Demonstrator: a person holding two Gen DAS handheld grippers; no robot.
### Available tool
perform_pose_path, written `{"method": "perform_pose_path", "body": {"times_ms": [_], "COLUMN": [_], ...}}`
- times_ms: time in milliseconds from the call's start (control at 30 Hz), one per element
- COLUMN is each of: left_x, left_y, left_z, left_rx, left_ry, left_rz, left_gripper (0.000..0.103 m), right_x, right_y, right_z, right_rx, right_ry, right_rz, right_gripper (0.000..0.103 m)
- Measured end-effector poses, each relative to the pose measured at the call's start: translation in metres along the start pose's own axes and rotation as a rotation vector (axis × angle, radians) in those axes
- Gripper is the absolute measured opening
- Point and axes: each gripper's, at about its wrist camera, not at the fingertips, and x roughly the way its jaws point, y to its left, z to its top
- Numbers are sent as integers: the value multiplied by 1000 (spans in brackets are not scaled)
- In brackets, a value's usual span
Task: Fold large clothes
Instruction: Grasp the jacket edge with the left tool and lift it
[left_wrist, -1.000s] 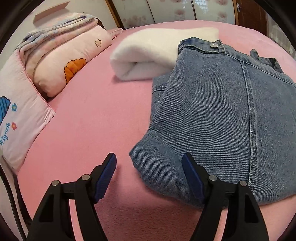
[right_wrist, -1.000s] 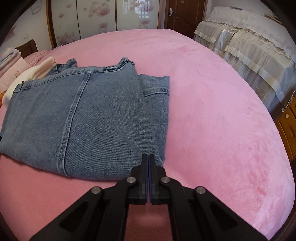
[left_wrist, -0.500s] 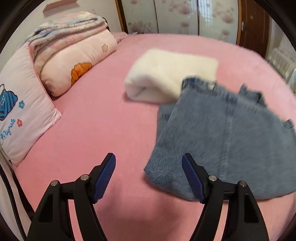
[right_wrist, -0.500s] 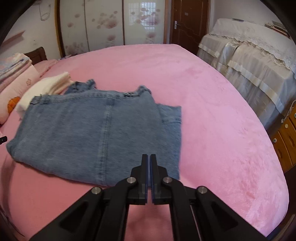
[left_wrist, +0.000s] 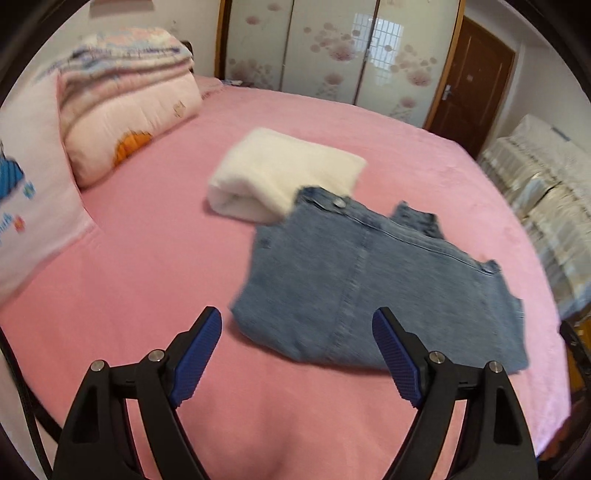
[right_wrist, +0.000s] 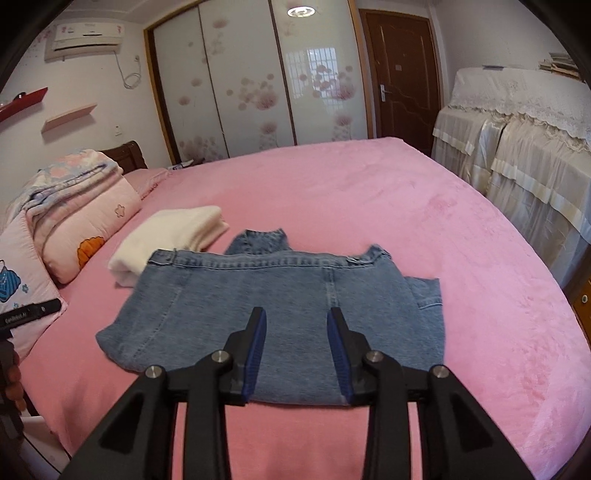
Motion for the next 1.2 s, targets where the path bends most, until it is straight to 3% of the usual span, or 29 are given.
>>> {"method": "perform_pose_path", "body": {"times_ms": [100,267,467,867,1200], "left_x": [13,60,114,183,204], "left_y": [7,27,21,16,20], "left_z": [-24,-69,-94,-67,-33], "left_rx": [-64,-214,-238,-315,-401], "left_ry": [13,110,144,67,57], "left_rz": [-74,-170,-258,-358,-319], "left_gripper": [83,83,82,83,81], "right_x": [2,23,49,90,129], "right_y": [17,40,53,52,63], "right_z": [-13,-42,-65,-80,-72], "right_rx": [-4,-17,-21,-22,-58], "right_ry": [-7,49,109,141,142], "right_rz": [23,68,92,64,39], "right_gripper": [34,34,34,34,34]}}
